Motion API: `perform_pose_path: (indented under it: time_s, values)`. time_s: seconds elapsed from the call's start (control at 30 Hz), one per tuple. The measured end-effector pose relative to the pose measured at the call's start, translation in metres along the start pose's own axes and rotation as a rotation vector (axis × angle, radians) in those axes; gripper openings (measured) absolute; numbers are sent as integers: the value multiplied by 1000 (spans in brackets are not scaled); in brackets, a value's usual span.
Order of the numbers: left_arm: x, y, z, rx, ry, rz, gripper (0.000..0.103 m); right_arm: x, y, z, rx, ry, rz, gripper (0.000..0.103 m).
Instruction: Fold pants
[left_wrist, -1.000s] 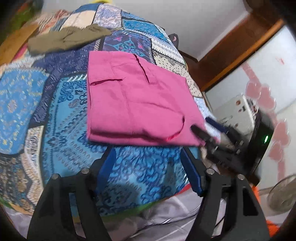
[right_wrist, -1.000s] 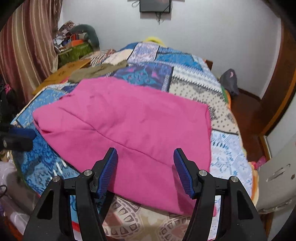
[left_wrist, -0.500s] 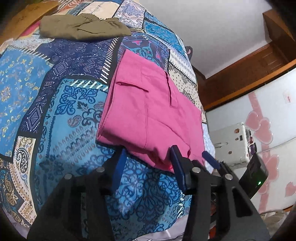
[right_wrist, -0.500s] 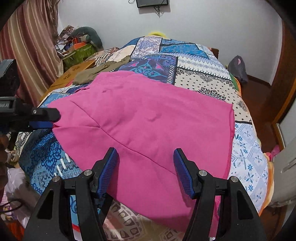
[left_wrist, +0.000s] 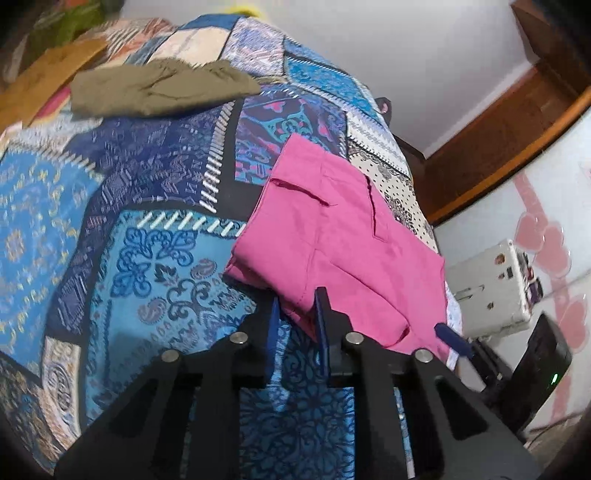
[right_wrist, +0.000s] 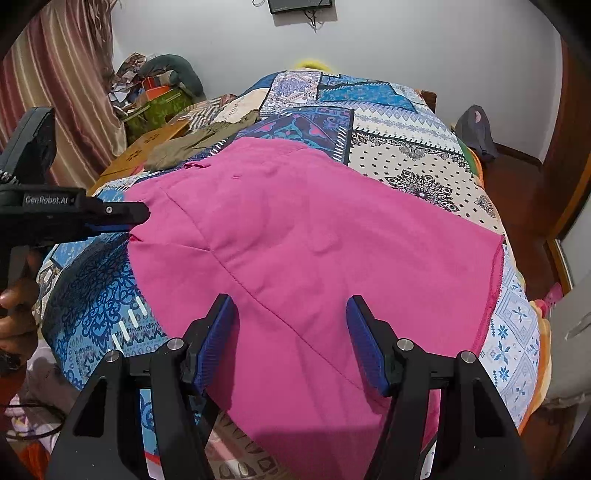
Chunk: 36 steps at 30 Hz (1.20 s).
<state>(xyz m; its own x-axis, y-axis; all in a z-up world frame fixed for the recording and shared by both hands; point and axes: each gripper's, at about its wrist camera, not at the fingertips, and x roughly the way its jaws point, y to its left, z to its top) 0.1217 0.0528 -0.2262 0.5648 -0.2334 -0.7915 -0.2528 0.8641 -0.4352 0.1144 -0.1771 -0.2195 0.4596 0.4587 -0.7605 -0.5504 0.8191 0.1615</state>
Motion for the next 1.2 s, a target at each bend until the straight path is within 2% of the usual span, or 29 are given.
perform_pose_path:
  time_s: [0.13, 0.23, 0.43, 0.53, 0.7, 0.97, 1.07, 1.2]
  values:
    - [-15, 14, -7, 26, -17, 13, 16, 5, 4, 8, -8, 16, 31, 60]
    - [-30, 32, -12, -1, -31, 34, 15, 11, 15, 17, -33, 16, 53, 60]
    - [-59, 68, -27, -91, -46, 72, 15, 26, 51, 33, -163, -1, 42, 62]
    - [-57, 82, -32, -121, -10, 30, 18, 29, 60, 37, -202, 1, 11, 62]
    - [-54, 101, -37, -199, -7, -75, 28, 28, 60, 37, -211, 4, -5, 62]
    - [-34, 124, -34, -340, 2, -203, 28, 32, 55, 36, -162, 1, 14, 62]
    - [-35, 125, -31, -339, 27, -207, 28, 32, 56, 36, -169, 1, 16, 63]
    - [-49, 126, -32, -311, 57, -167, 30, 32, 54, 36, -167, -5, 23, 65]
